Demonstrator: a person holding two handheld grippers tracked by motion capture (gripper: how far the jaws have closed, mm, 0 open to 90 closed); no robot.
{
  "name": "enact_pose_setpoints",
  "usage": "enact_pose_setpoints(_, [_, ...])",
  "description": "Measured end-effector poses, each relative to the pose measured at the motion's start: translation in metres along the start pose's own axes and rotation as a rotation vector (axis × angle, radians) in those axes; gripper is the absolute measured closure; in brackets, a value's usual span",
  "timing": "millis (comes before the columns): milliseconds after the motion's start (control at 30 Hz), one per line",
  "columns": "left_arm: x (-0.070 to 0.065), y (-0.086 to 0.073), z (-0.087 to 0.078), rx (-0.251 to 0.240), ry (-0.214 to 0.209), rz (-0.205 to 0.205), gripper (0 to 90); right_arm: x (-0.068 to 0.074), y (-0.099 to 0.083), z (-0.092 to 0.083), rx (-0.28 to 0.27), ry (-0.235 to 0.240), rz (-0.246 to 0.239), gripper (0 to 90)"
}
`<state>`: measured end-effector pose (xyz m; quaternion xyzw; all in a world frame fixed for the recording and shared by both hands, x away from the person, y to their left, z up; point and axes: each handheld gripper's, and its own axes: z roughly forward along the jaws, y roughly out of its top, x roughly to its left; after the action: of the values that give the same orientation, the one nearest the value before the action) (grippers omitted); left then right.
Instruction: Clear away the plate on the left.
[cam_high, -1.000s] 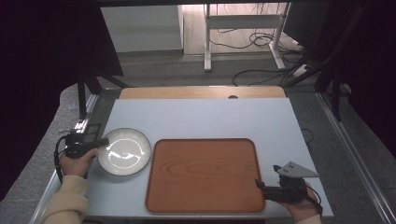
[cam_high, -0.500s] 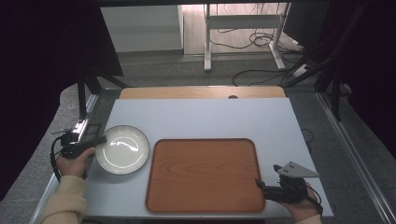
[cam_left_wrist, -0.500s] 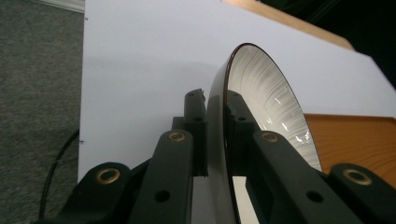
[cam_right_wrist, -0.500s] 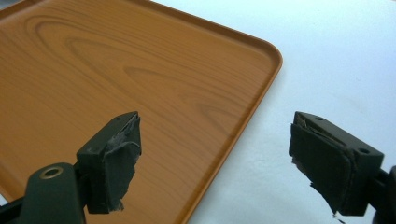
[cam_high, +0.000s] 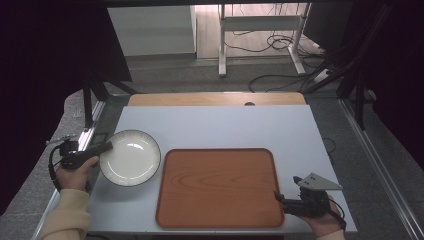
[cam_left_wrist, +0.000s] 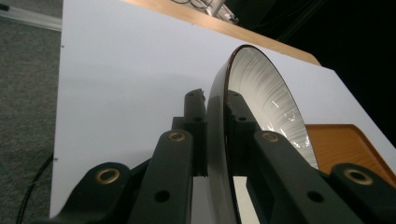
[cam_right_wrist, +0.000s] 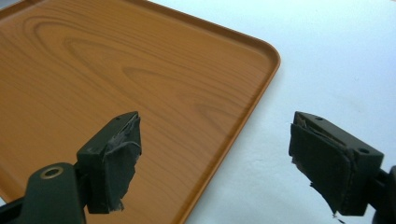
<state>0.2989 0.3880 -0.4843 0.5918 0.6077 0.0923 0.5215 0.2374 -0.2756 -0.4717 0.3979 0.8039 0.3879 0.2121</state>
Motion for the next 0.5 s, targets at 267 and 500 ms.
enact_pose_setpoints(267, [-0.008, 0.003, -0.005, -0.025, -0.037, 0.005, 82.2, 0.000, 0.000, 0.000, 0.003, -0.001, 0.002, 17.7])
enact_pose_setpoints(500, [-0.017, 0.005, -0.008, -0.042, -0.062, 0.019, 82.2, -0.001, 0.000, 0.000, 0.004, -0.001, 0.003, 17.7])
